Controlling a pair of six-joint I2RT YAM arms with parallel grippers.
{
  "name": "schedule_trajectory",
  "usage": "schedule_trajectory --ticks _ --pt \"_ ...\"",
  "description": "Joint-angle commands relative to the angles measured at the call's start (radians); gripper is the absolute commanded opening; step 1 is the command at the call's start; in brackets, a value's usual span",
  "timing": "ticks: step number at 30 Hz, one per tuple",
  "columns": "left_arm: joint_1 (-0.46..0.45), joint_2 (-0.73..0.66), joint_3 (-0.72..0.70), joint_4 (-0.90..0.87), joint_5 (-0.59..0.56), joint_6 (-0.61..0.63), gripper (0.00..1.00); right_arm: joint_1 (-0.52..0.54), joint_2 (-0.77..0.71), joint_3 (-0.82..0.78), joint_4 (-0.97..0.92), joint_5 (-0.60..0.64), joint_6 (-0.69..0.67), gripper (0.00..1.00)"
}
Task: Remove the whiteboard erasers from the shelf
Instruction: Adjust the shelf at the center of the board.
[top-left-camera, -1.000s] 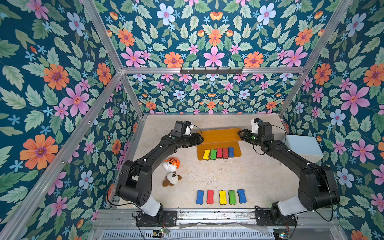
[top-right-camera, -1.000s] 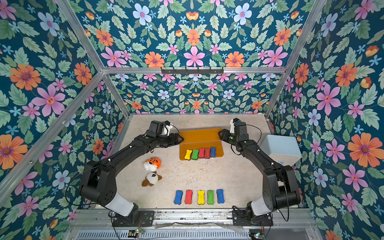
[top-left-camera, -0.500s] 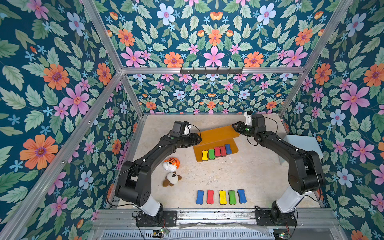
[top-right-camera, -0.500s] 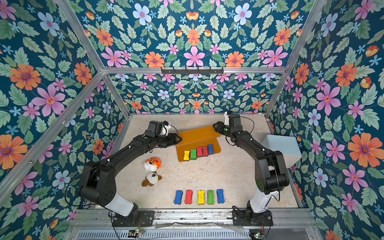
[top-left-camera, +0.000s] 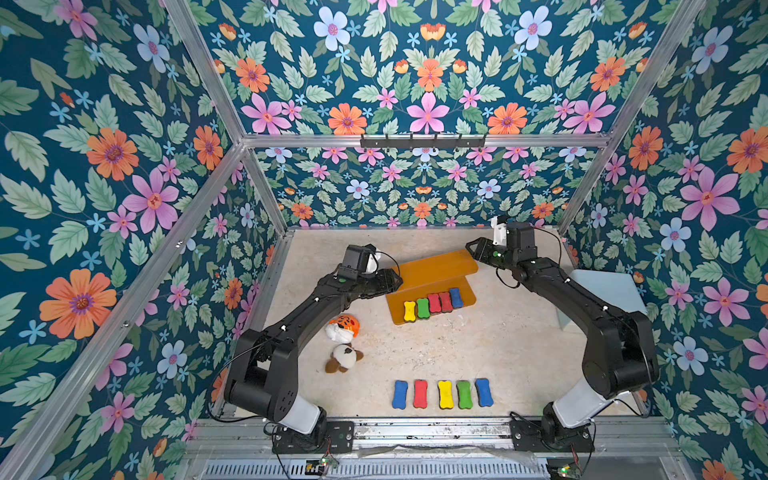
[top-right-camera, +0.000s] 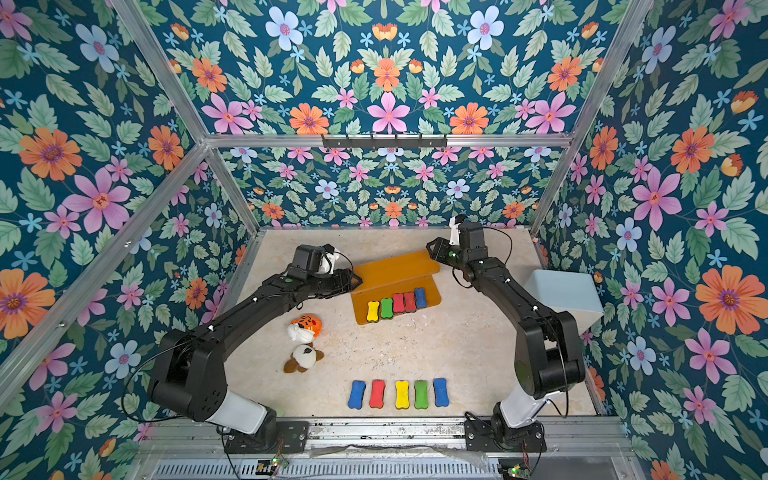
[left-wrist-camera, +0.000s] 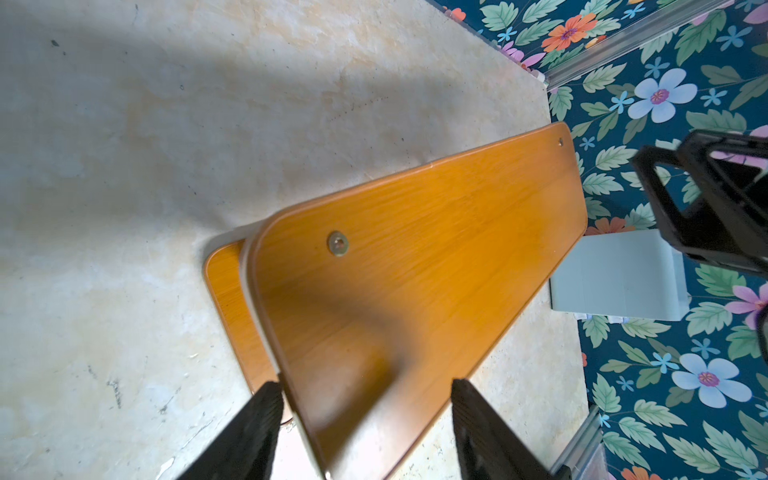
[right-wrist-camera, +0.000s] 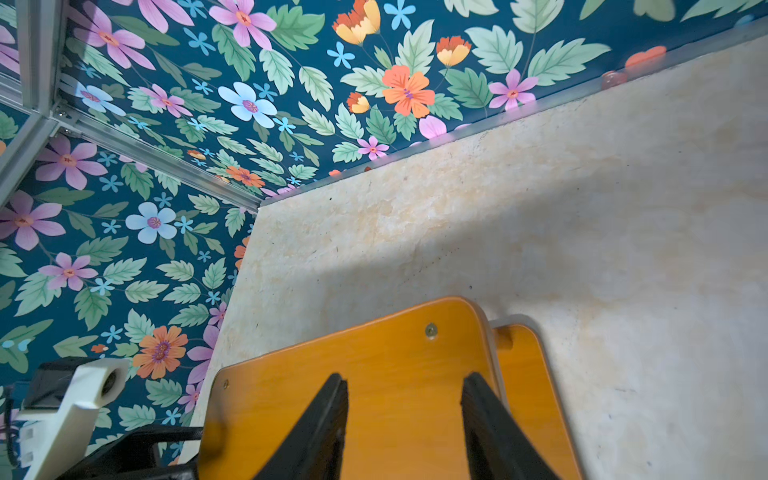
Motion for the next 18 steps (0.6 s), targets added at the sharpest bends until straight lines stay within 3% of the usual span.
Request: schedule_trajectory --ticks 1,10,18 --pt "0.000 -0.021 -0.012 0.014 -0.003 0.010 0.69 0.003 -0.069 -0.066 0.010 0.026 0.013 0.50" --pt "0.001 -0.056 -0.052 0.019 0.009 0.016 0.70 0.058 -0.266 -0.346 0.108 0.038 0.101 0.50" --pt "0.002 -0.064 -0.066 0.025 0.016 0.021 0.71 0.070 -0.245 -0.412 0.192 0.003 0.136 0.48"
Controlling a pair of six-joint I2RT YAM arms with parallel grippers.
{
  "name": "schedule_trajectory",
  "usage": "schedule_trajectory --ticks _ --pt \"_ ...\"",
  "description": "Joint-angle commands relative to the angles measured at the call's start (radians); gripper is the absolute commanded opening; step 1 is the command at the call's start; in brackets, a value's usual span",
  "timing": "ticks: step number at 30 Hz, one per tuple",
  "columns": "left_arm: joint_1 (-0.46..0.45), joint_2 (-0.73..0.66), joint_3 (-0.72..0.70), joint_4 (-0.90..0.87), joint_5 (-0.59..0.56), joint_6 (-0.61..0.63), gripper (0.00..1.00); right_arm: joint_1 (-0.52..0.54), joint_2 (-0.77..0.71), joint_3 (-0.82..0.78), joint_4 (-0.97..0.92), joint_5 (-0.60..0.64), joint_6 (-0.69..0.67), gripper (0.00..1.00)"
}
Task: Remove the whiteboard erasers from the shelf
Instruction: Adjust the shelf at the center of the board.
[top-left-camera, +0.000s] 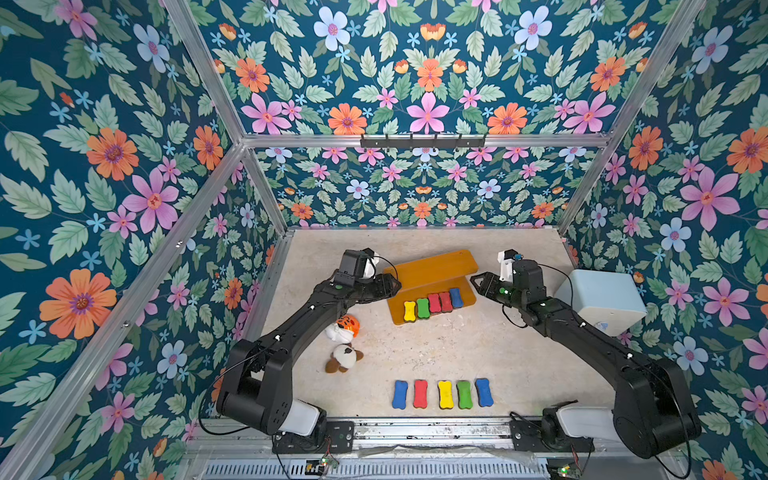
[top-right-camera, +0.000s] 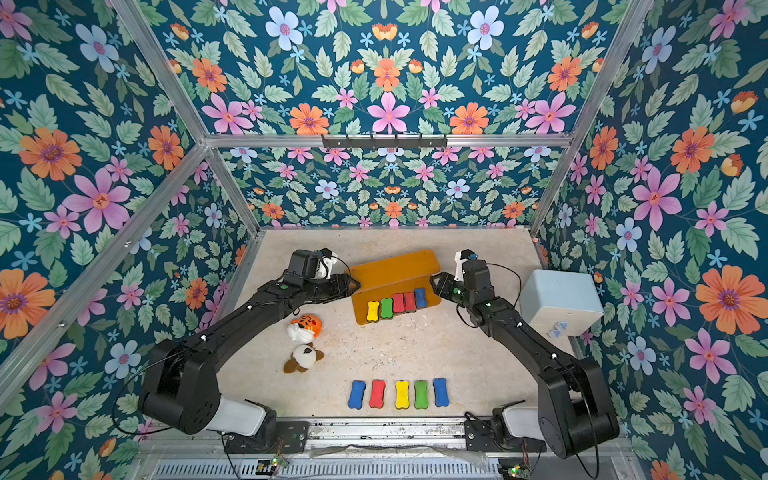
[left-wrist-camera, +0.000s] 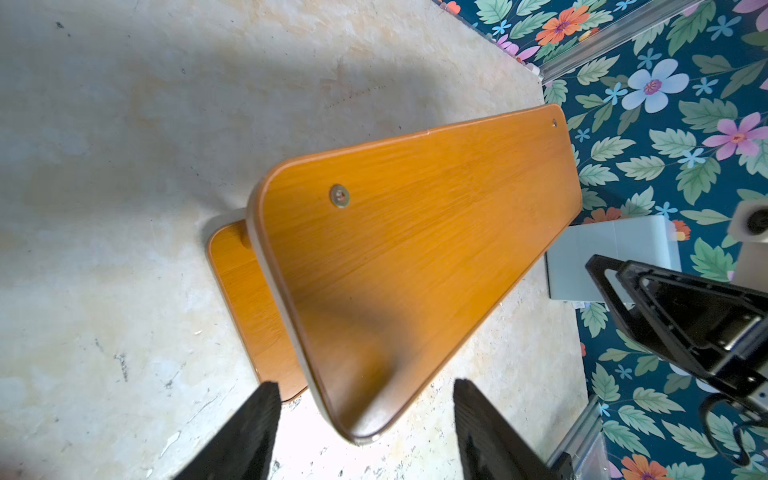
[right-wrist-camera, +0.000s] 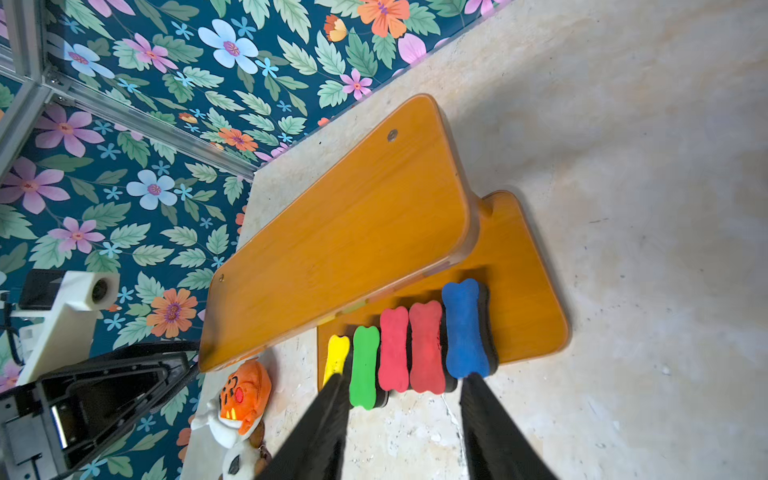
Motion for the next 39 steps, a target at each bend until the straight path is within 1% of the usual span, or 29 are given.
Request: schedule_trajectory --ticks 1,8,13,16,28,39 --pt "0.003 -0.009 -0.005 0.012 0.005 0.016 0.71 0.003 0.024 0.007 0.073 -0.022 0.018 0.48" --pt "0.005 -0.032 -0.027 0.021 0.006 0.018 0.72 0.002 0.089 0.057 0.086 -0.023 0.005 0.48" --pt "0.006 -0.020 -0.040 0.064 0.075 -0.003 0.72 0.002 0.128 0.089 0.094 -0.028 0.002 0.48" --pt "0.005 -0.007 -0.044 0.089 0.088 -0.018 0.72 0.002 0.146 0.103 0.093 -0.025 -0.004 0.48" --pt "0.006 0.048 0.002 0.110 0.081 -0.023 0.72 -0.018 0.220 0.139 0.122 -0.038 -0.012 0.47" --pt "0.006 0.090 0.032 0.130 0.073 -0.038 0.71 -0.038 0.236 0.148 0.135 -0.055 -0.021 0.47"
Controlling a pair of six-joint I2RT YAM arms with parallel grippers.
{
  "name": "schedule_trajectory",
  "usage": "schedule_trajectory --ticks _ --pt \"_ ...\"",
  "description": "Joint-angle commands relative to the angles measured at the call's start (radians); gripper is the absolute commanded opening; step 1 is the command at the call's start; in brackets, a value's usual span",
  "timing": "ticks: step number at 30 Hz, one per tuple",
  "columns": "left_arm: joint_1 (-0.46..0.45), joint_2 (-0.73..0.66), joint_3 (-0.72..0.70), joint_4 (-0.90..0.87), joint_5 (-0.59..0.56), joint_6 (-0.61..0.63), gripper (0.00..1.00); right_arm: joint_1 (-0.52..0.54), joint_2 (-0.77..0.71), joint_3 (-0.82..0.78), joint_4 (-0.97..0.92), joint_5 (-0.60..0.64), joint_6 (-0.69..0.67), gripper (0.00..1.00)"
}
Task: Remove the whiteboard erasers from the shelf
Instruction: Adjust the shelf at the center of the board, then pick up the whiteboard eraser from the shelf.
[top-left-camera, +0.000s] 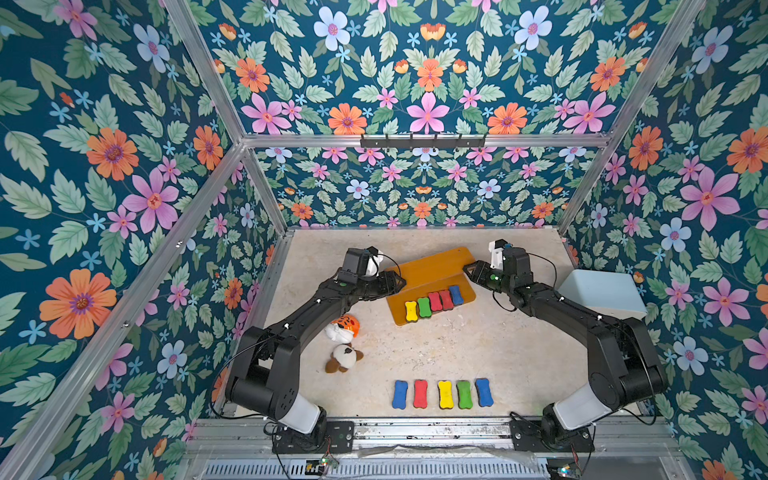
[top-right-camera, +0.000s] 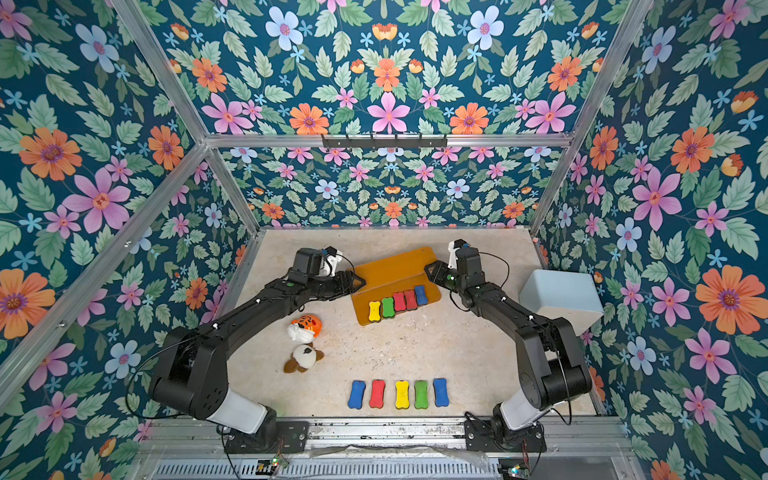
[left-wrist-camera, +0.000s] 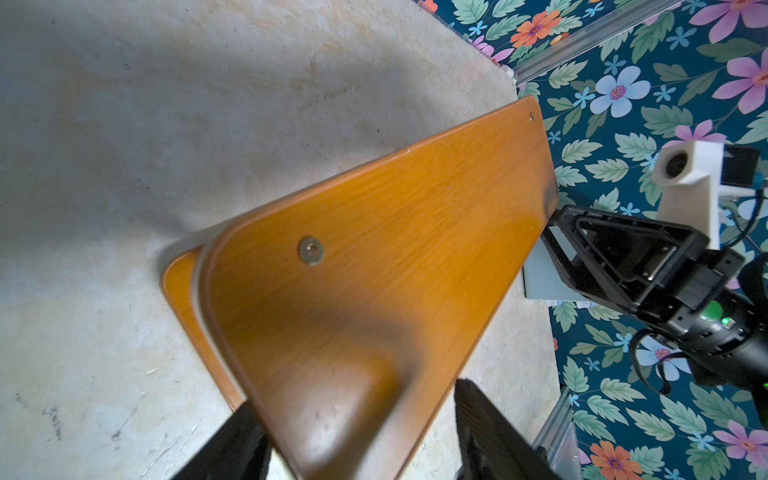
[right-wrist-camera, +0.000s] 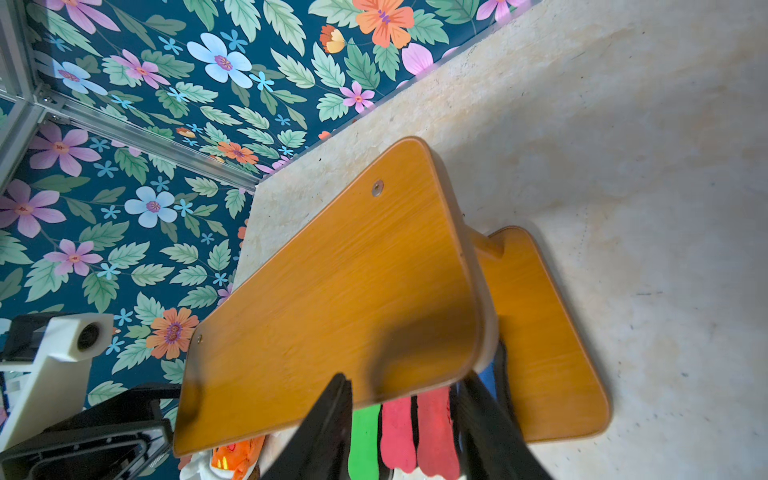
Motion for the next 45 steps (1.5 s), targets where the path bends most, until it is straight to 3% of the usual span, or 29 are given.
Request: schedule_trajectory --ticks 1,6,13,19,24,32,45 --pt "0.000 0.005 0.012 0.033 -0.005 -0.006 0.71 -0.003 -0.003 0.000 0.039 -0.008 -0.016 0.47" --pt "0.001 -0.018 0.019 0.015 -0.034 -0.004 0.71 -0.006 -0.053 -0.040 0.047 -0.015 -0.011 0.47" --pt "0.011 -0.107 -0.024 -0.031 -0.100 0.024 0.72 -0.005 -0.189 -0.218 0.107 -0.013 0.026 0.46" --pt "0.013 -0.146 -0.094 -0.002 -0.030 -0.005 0.70 -0.004 -0.241 -0.365 0.220 -0.026 0.057 0.44" --pt "0.010 -0.146 -0.131 0.027 -0.004 -0.026 0.67 -0.004 -0.183 -0.404 0.317 -0.043 0.082 0.43" --pt "0.012 -0.112 -0.122 0.065 0.006 -0.032 0.49 -0.004 -0.032 -0.371 0.424 -0.080 0.110 0.39" --pt "0.012 -0.079 -0.097 0.072 0.002 -0.030 0.41 -0.005 0.134 -0.289 0.446 -0.081 0.114 0.36"
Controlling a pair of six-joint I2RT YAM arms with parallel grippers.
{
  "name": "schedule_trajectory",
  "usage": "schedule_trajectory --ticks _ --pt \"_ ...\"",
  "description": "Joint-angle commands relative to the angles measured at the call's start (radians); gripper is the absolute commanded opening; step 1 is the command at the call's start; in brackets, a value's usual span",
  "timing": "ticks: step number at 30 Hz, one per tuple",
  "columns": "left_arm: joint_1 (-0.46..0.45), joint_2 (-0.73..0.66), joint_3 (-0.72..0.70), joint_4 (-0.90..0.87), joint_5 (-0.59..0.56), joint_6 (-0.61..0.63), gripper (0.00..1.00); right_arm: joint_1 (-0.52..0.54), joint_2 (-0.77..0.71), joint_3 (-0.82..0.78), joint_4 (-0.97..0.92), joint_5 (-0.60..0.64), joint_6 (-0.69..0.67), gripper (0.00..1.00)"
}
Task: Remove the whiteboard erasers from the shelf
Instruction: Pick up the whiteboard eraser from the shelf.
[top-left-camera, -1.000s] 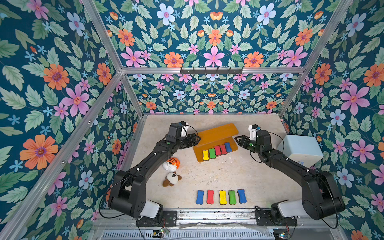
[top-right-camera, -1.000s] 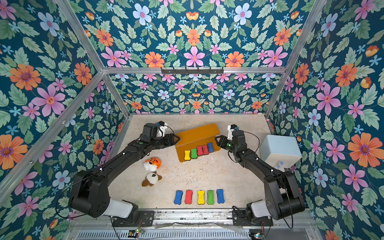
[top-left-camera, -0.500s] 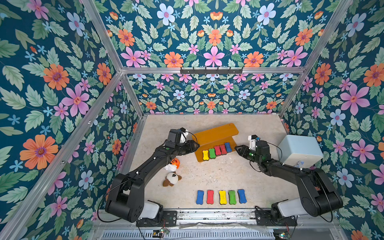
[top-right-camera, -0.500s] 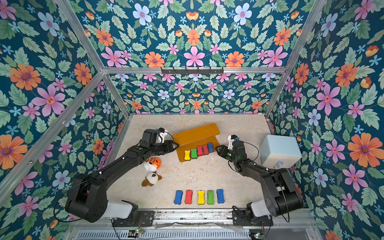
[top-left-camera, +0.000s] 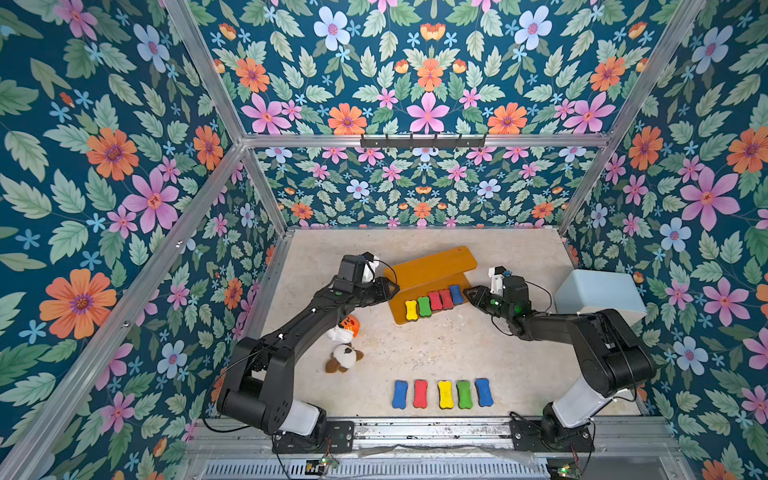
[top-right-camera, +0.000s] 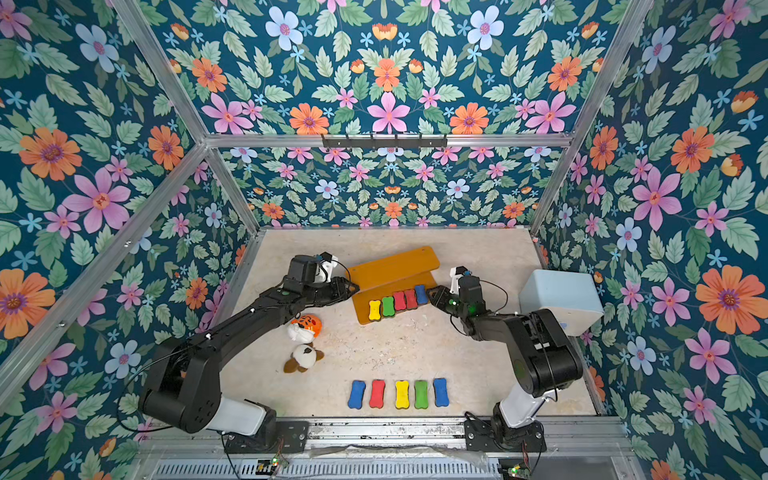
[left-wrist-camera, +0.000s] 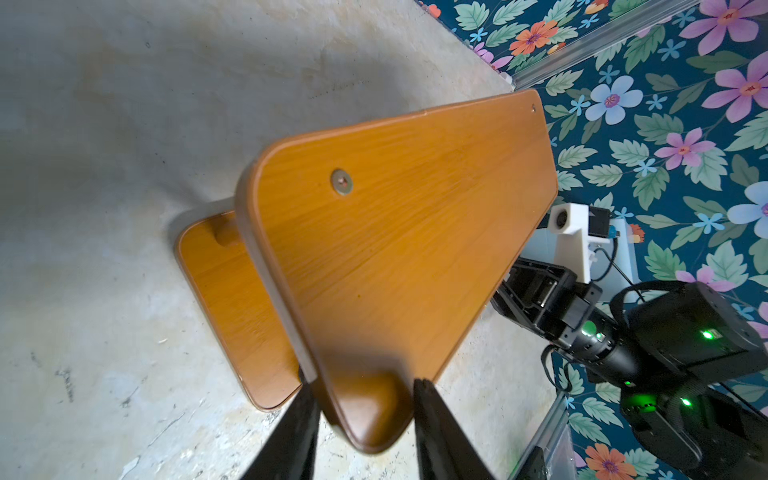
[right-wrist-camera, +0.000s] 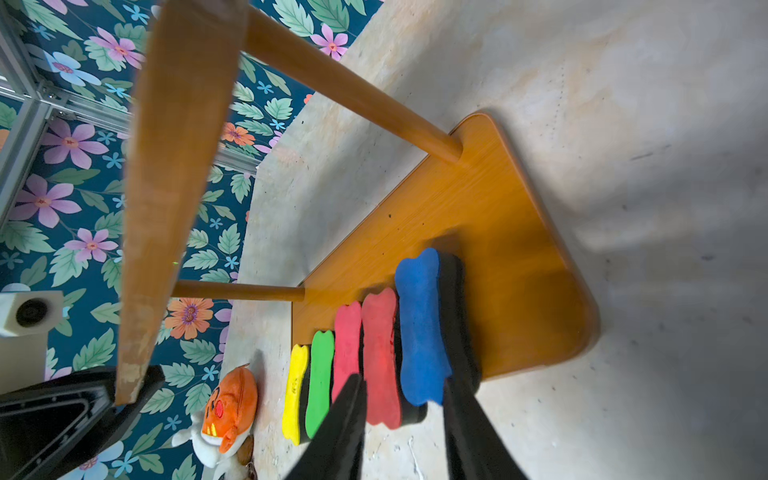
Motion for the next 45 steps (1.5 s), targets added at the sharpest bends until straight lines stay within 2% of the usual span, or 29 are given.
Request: schedule_trajectory --ticks 1,27,31,45 --pt "0.002 -0.001 0.004 0.024 0.006 -0.001 0.41 0.001 0.029 0.019 0.021 -0.006 -0.003 0.35" --pt "0.005 0.011 0.028 -0.012 -0.007 0.015 0.41 0.012 0.177 0.107 0.008 0.005 -0.018 0.32" --pt "0.006 0.013 0.044 -0.028 -0.016 0.022 0.42 0.012 0.178 0.096 0.011 0.017 -0.018 0.29" --pt "0.024 0.058 0.097 -0.059 -0.022 0.031 0.44 0.012 0.153 0.061 0.045 0.029 0.009 0.07"
